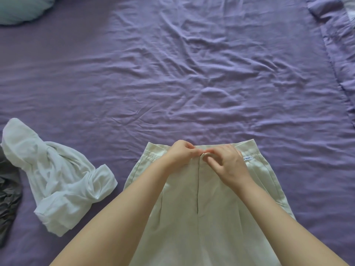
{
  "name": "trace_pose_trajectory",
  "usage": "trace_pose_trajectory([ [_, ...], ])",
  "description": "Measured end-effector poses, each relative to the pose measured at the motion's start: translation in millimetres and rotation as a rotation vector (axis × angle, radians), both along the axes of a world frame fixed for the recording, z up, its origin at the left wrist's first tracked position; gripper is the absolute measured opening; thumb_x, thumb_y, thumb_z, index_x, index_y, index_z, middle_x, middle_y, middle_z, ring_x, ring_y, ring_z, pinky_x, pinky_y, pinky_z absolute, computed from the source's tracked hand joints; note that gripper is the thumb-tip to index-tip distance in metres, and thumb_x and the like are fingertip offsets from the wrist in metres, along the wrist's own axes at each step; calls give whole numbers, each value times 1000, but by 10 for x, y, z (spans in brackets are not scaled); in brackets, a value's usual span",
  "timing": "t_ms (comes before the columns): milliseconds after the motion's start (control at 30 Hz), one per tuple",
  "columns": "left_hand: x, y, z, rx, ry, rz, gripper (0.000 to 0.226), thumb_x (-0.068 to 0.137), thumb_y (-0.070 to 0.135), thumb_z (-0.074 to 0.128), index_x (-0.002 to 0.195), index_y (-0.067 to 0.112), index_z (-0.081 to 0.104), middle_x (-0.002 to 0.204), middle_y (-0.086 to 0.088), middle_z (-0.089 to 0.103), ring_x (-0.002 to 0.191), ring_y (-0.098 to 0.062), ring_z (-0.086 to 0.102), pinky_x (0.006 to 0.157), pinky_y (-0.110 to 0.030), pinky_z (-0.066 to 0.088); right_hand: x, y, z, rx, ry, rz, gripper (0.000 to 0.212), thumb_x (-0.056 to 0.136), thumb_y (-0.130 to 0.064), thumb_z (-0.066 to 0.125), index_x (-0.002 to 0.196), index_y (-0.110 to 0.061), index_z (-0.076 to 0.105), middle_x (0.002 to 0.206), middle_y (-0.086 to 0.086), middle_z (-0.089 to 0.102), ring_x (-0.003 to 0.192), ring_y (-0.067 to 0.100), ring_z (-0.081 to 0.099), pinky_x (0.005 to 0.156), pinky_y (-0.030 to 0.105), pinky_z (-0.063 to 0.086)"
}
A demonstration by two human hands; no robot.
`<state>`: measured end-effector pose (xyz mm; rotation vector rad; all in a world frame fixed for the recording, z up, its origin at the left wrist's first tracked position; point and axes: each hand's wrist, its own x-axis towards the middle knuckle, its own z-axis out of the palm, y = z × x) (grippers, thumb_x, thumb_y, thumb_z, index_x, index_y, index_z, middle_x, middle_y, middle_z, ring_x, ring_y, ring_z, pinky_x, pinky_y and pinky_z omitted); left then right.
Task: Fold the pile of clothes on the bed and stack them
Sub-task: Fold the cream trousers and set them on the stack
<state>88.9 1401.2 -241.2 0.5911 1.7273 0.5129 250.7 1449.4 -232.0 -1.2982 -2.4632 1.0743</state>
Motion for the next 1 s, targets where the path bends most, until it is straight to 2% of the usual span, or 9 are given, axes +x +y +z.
trace_pose_trajectory([
  [133, -19, -83, 72, 50, -133, -4, 38, 85, 44, 61, 55, 21, 57, 52, 11, 39, 50, -11, 34, 40, -15, 26, 20, 35, 2, -110, -21, -48, 17, 85, -23, 70, 99, -14, 72, 102, 3, 69, 105, 23, 57, 98, 39, 38],
  [200, -21, -127, 79, 92, -64, -137, 48, 72, 62, 69, 75, 14, 67, 65, 9, 42, 58, -10, 39, 48, -18, 30, 23, 72, 22, -218, 1, -50, 15, 84, -24, 71, 96, -15, 73, 101, 1, 68, 105, 20, 58, 97, 40, 40],
  [267, -24, -144, 28, 130, 35, -156, 51, 68, 56, 77, 84, 8, 67, 72, 5, 47, 61, -9, 44, 54, -24, 35, 31, 130, 51, -358, 40, -54, 7, 84, -23, 72, 88, -19, 73, 94, -2, 69, 98, 17, 61, 92, 38, 45],
  [400, -8, -152, -14, 161, 103, -158, 24, 72, 40, 81, 69, 24, 63, 68, 9, 54, 58, -3, 50, 55, -22, 41, 58, 255, 113, -562, 97, 18, 8, 85, -22, 70, 80, -20, 76, 86, 4, 73, 87, 17, 65, 81, 33, 48],
  [533, 35, -147, 19, 181, 159, -191, 36, 74, 39, 79, 81, 6, 65, 73, 4, 52, 66, -10, 48, 60, -28, 38, 26, 300, 131, -543, 66, 71, 10, 87, -22, 68, 82, -20, 76, 83, 1, 74, 83, 18, 66, 80, 35, 48],
  [733, 86, -127, 90, 204, 219, -302, 23, 81, 39, 73, 87, 20, 61, 85, 12, 46, 91, -13, 42, 72, -24, 32, -20, 275, 136, -360, -42, 122, 13, 88, -28, 66, 86, -18, 74, 81, -11, 61, 104, 17, 54, 98, 38, 40],
  [833, 90, -136, 106, 216, 195, -314, 17, 81, 30, 73, 89, 19, 63, 86, 13, 43, 98, -16, 42, 78, -26, 37, -22, 293, 144, -401, -21, 127, 14, 89, -25, 66, 83, -14, 72, 80, -8, 62, 93, 14, 54, 86, 31, 42],
  [933, 98, -160, 160, 188, 121, -242, 27, 81, 39, 73, 75, 19, 56, 84, 11, 42, 87, -11, 42, 68, -24, 36, -9, 295, 175, -510, 68, 82, 17, 89, -20, 66, 84, -5, 71, 81, 7, 66, 76, 13, 55, 69, 26, 42],
  [1000, 106, -158, 191, 186, 134, -224, 40, 81, 43, 72, 65, 16, 48, 78, 6, 43, 73, -9, 39, 57, -25, 31, 11, 292, 161, -465, 50, 91, 16, 90, -22, 64, 87, -8, 71, 89, 9, 66, 86, 13, 56, 74, 27, 44],
])
